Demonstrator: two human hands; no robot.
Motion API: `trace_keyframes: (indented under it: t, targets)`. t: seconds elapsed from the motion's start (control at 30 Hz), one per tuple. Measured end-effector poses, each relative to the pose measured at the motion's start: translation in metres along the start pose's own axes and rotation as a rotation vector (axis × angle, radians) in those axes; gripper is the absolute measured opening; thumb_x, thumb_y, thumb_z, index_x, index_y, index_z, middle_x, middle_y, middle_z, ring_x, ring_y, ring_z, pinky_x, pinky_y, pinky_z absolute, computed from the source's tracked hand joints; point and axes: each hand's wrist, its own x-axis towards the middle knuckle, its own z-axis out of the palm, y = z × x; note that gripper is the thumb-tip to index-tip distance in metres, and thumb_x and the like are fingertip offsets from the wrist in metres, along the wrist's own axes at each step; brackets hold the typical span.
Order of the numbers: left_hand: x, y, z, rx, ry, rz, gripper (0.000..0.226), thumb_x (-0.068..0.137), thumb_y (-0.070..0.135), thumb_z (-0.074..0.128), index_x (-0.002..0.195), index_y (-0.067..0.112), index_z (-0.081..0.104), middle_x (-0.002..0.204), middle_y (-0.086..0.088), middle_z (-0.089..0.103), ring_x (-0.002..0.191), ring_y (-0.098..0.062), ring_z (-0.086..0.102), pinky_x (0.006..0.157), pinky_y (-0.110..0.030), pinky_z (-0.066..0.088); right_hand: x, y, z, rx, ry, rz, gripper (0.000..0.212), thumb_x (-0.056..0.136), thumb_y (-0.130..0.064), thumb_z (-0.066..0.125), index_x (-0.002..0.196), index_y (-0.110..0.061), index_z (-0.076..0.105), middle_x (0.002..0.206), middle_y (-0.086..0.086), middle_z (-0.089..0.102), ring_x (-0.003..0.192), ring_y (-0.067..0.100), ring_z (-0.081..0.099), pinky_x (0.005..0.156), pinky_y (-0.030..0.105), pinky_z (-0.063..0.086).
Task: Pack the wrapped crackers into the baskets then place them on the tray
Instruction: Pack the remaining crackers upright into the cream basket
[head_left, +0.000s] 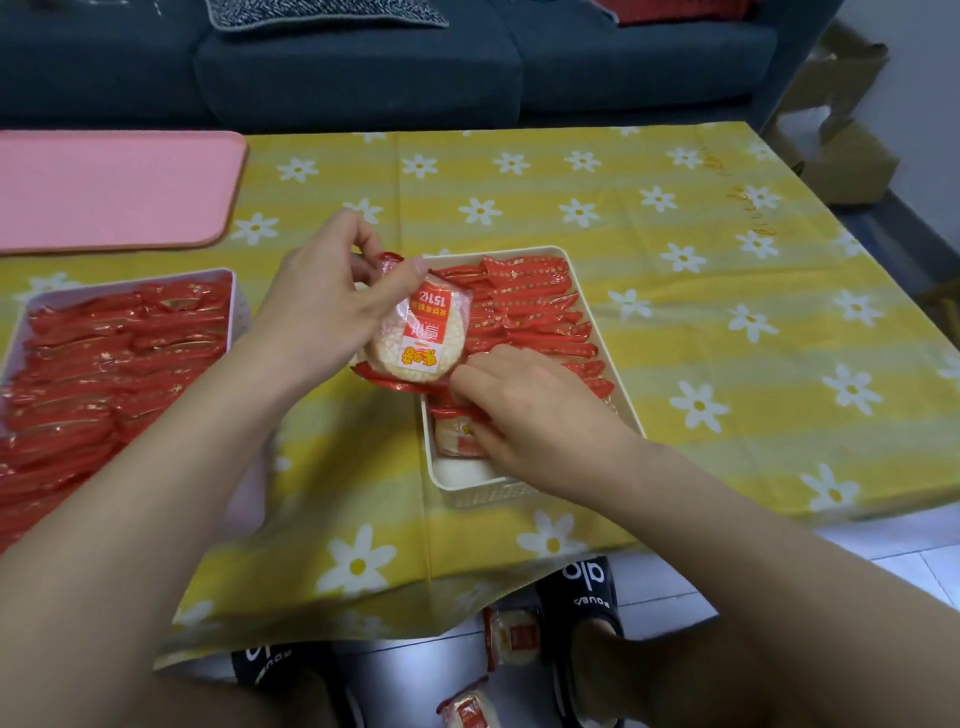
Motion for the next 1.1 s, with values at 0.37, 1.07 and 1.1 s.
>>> trace_keyframes:
  t: [0.37,1.07,1.1]
  targets:
    - [-0.006,-0.001,-0.008,-0.012,-0.281,-0.007,0.039,0.078,0.019,0.079,0.102,0.02,0.047,0.084,-0.002,0.069,0.079,-0.027,0.066,0.071,-0.052,0.057,0.004,0.01,0.008,-0.341,-0.004,0.203,0.049,0.057,-0.027,0.079,0.094,-0.013,0.049,0.092,0.008,0.053,0.084,0.026,0.046,0.069,0.038,0.039]
    - [-0.023,0.004,0.018,0.137,-0.505,0.453,0.043,0.066,0.019,0.078,0.099,0.02,0.051,0.091,0.008,0.057,0.082,-0.007,0.057,0.07,-0.031,0.047,-0.025,0.012,-0.044,0.557,0.01,0.39,0.053,0.078,-0.012,0.078,0.124,-0.026,0.057,0.082,-0.005,0.064,0.063,0.011,0.066,0.061,0.026,0.052]
    - [-0.023,0.0,0.019,0.197,-0.514,0.485,0.04,0.068,0.019,0.079,0.096,0.021,0.05,0.087,0.012,0.055,0.08,-0.004,0.053,0.067,-0.027,0.042,-0.026,0.013,-0.042,0.526,-0.001,0.384,0.046,0.078,-0.012,0.078,0.119,-0.025,0.06,0.083,-0.005,0.065,0.065,0.009,0.067,0.062,0.026,0.052]
